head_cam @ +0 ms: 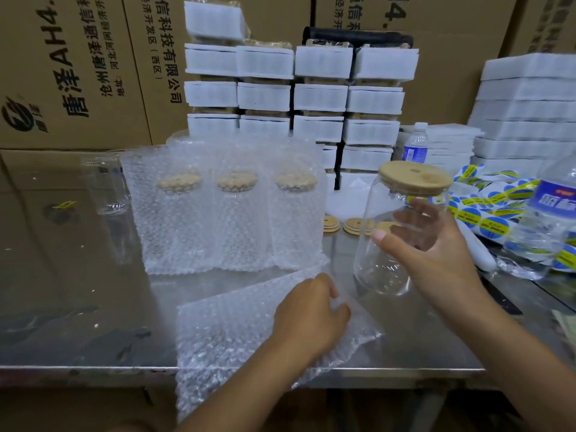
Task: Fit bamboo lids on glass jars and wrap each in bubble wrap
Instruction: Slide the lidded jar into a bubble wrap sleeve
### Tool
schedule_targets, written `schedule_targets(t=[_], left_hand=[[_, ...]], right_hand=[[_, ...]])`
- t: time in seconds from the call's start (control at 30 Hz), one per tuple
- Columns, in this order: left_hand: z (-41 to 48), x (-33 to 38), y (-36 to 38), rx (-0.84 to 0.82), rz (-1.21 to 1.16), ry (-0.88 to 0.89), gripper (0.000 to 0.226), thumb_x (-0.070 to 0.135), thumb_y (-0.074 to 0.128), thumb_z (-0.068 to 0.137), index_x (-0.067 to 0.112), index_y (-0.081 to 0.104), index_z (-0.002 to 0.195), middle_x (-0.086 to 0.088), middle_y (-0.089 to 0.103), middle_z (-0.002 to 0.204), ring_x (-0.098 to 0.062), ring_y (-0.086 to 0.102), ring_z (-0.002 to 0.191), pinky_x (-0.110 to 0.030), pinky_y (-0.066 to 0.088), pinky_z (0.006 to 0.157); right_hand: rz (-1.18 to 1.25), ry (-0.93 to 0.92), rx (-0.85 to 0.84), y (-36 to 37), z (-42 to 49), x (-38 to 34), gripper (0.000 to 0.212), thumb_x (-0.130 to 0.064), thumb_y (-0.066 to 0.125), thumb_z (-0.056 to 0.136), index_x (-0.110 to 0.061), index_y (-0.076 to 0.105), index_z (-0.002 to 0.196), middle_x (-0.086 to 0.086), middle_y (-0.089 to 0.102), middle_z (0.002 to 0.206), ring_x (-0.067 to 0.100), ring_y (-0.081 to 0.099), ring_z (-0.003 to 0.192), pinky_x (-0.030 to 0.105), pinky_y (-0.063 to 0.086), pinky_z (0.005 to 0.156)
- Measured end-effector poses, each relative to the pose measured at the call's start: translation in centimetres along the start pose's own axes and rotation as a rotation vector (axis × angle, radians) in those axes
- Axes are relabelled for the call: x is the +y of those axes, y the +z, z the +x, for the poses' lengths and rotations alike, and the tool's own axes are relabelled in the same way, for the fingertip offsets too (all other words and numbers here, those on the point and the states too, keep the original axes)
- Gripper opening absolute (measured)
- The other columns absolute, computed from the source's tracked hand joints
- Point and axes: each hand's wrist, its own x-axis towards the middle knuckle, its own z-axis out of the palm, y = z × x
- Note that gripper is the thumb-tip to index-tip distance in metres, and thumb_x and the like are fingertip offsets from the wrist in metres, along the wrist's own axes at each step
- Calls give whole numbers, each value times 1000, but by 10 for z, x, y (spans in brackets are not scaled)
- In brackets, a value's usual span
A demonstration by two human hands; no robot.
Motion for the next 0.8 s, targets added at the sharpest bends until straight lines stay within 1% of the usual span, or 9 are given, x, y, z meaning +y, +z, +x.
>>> schedule_targets(t=[0.1,0.2,0.3,0.4,0.43,0.57,0.63,0.73,0.8], left_hand=[[0,3,4,3,161,3,29,48,57,87,22,54,98,2,61,95,-19,57,88,-30,39,65],[4,1,6,3,219,-12,26,45,55,89,20,58,96,0,64,95,-21,60,88,-31,44,69],[3,-4,3,21,193,-22,20,36,52,91,19,64,89,0,67,88,-21,63,82,-33,52,73],[0,-9,-4,49,7,-18,19,32,55,90,22,66,77,5,66,75,-14,63,72,-27,51,64],[0,-11,-7,52,-94,-21,18,31,57,89,25,65,74,7,63,69,-10,61,67,-24,48,60],[-6,-15,-16,57,-469,-37,17,28,63,90,24,66,73,12,53,57,2,48,47,-11,36,49],[-10,-14,-20,71,-564,-27,17,28,63,90,21,68,75,12,53,57,3,47,49,-9,37,50],[-14,-12,-26,138,-631,-18,16,29,64,89,23,69,75,11,60,65,3,53,60,-7,40,58],[-15,-11,-31,195,-655,-13,14,29,65,88,22,69,77,9,66,75,-1,58,70,-4,41,63]], right_hand=[[-19,-1,5,-2,3,5,90,-49,91,43,-29,47,119,-7,60,116,9,62,106,40,51,94],[11,-4,5,-4,3,6,88,-55,78,41,-27,48,119,-4,61,117,11,62,107,40,51,94],[96,6,13,-4,2,6,84,-52,77,42,-25,49,117,1,61,118,14,64,107,36,53,91],[189,16,26,-2,3,3,72,-47,77,45,-28,51,109,3,63,117,10,68,96,16,53,75],[218,21,29,-2,4,2,71,-46,77,46,-27,52,110,5,63,117,9,69,93,16,53,74],[264,35,22,0,5,-2,80,-45,77,45,-20,51,116,10,62,119,11,68,90,36,51,91],[230,49,-13,2,3,-4,78,-47,77,43,-24,52,113,7,63,118,12,68,93,33,51,88],[186,70,-89,8,0,-8,80,-48,75,42,-26,52,115,0,65,115,1,69,87,13,50,69],[164,81,-112,12,-2,-11,88,-51,75,40,-23,52,120,-2,66,114,0,68,88,8,47,62]])
